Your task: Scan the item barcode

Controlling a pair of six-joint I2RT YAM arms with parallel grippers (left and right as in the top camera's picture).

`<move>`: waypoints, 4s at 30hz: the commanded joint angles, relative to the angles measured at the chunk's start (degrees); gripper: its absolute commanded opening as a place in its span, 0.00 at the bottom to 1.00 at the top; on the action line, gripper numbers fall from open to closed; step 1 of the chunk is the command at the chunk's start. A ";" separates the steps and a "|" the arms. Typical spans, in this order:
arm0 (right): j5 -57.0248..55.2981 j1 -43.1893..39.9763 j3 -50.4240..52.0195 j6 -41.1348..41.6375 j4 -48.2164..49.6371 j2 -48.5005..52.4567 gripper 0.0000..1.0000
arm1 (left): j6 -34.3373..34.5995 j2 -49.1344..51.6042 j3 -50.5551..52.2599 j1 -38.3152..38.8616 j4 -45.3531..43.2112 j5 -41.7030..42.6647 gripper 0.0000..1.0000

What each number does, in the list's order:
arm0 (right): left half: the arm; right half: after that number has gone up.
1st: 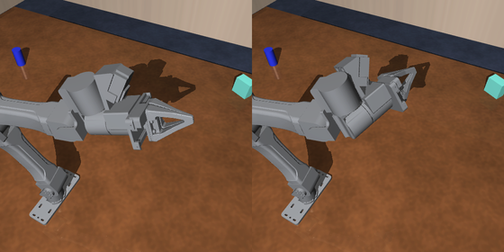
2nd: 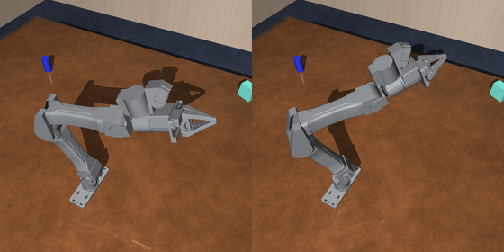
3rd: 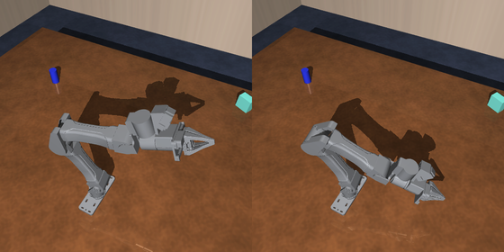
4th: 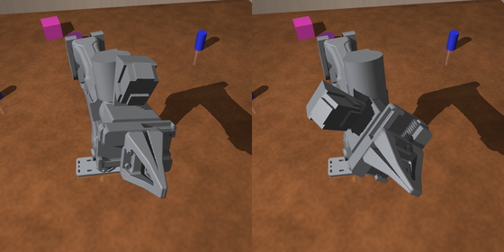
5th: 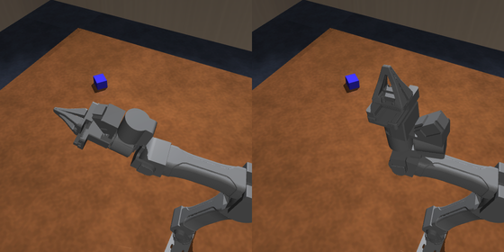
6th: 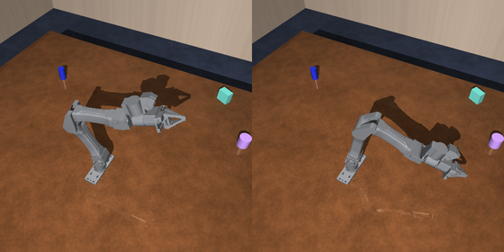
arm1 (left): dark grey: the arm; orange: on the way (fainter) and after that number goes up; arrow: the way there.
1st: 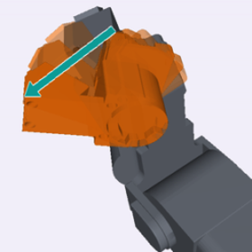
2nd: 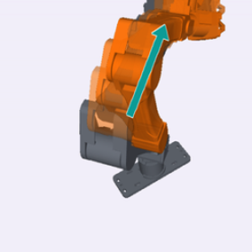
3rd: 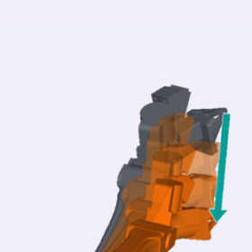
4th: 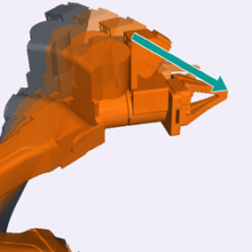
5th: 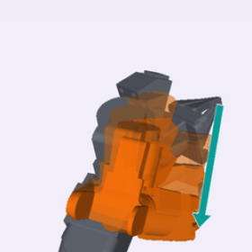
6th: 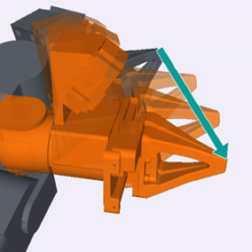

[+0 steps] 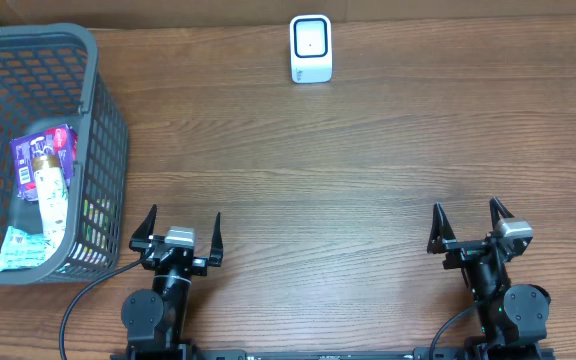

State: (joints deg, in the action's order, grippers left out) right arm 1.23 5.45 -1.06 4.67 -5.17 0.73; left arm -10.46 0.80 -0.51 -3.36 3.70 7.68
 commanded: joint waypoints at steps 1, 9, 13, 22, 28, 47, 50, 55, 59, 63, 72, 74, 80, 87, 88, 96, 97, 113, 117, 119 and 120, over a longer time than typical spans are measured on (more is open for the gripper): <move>-0.33 0.37 0.61 -0.02 0.39 -0.57 1.00 | 0.85 -0.57 0.24 0.37 0.15 -0.63 1.00; -0.33 0.37 0.61 -0.02 0.39 -0.57 1.00 | 0.85 -0.57 0.24 0.37 0.15 -0.63 1.00; -0.33 0.37 0.61 -0.02 0.39 -0.57 1.00 | 0.85 -0.57 0.24 0.37 0.15 -0.63 1.00; -0.33 0.37 0.61 -0.02 0.39 -0.57 1.00 | 0.85 -0.57 0.24 0.37 0.15 -0.63 1.00; -0.33 0.37 0.61 -0.02 0.42 -0.57 1.00 | 0.85 -0.57 0.24 0.37 0.15 -0.63 0.99; -0.33 0.37 0.61 -0.02 0.39 -0.57 1.00 | 0.85 -0.57 0.24 0.37 0.15 -0.63 1.00; -0.33 0.39 0.61 -0.02 0.39 -0.57 1.00 | 0.85 -0.57 0.24 0.37 0.11 -0.63 0.99; -0.11 0.39 0.61 -0.02 0.42 -0.57 1.00 | 0.85 -0.57 0.24 0.37 0.11 -0.57 1.00; 0.57 0.39 0.61 0.00 0.48 -0.57 1.00 | 3.08 -0.55 0.24 0.39 0.13 0.11 1.00; 1.77 0.39 0.61 0.02 0.59 -0.57 1.00 | 9.99 -0.52 0.24 0.39 0.15 -0.17 1.00; 6.82 0.39 0.57 0.00 1.31 -0.57 1.00 | 18.25 -0.52 0.11 0.39 -0.35 5.51 1.00; 6.82 0.39 0.39 0.00 1.27 -0.57 1.00 | 18.25 -0.52 -0.26 0.39 -0.09 7.43 1.00; 6.78 0.37 -1.49 -0.02 -1.66 -0.57 1.00 | 18.29 -0.46 -4.87 0.39 2.91 8.44 1.00; 6.78 0.37 -5.46 0.94 -2.32 -0.55 1.00 | 18.45 2.58 -15.58 0.39 8.96 8.48 1.00; 6.80 0.37 -6.82 1.99 -2.32 -0.42 1.00 | 19.06 3.63 -17.46 0.39 10.10 8.68 1.00; 7.54 0.37 -21.44 3.43 -5.20 8.48 1.00 | 19.71 14.12 -32.30 0.39 18.53 8.87 1.00; 7.96 0.37 -23.50 3.45 -5.79 10.27 1.00 | 19.41 15.87 -34.40 0.39 19.37 8.87 1.00; 18.40 0.37 -60.85 2.34 -25.70 42.86 1.00 | 18.91 49.86 -80.56 0.39 53.22 6.29 1.00; 18.36 0.37 -69.88 2.34 -34.36 49.72 1.00 | 18.18 59.39 -94.05 0.39 63.49 6.32 1.00; 18.38 0.37 -73.77 2.34 -38.38 52.65 1.00 | 18.21 62.60 -98.55 0.39 65.48 6.84 1.00; 18.38 0.37 -75.14 2.34 -39.80 53.75 1.00 | 18.21 63.78 -99.86 0.39 65.51 7.26 1.00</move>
State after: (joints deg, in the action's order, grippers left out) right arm 18.87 5.45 -71.66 7.25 -43.18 52.16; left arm 8.64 61.58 -95.33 -3.33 68.51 14.57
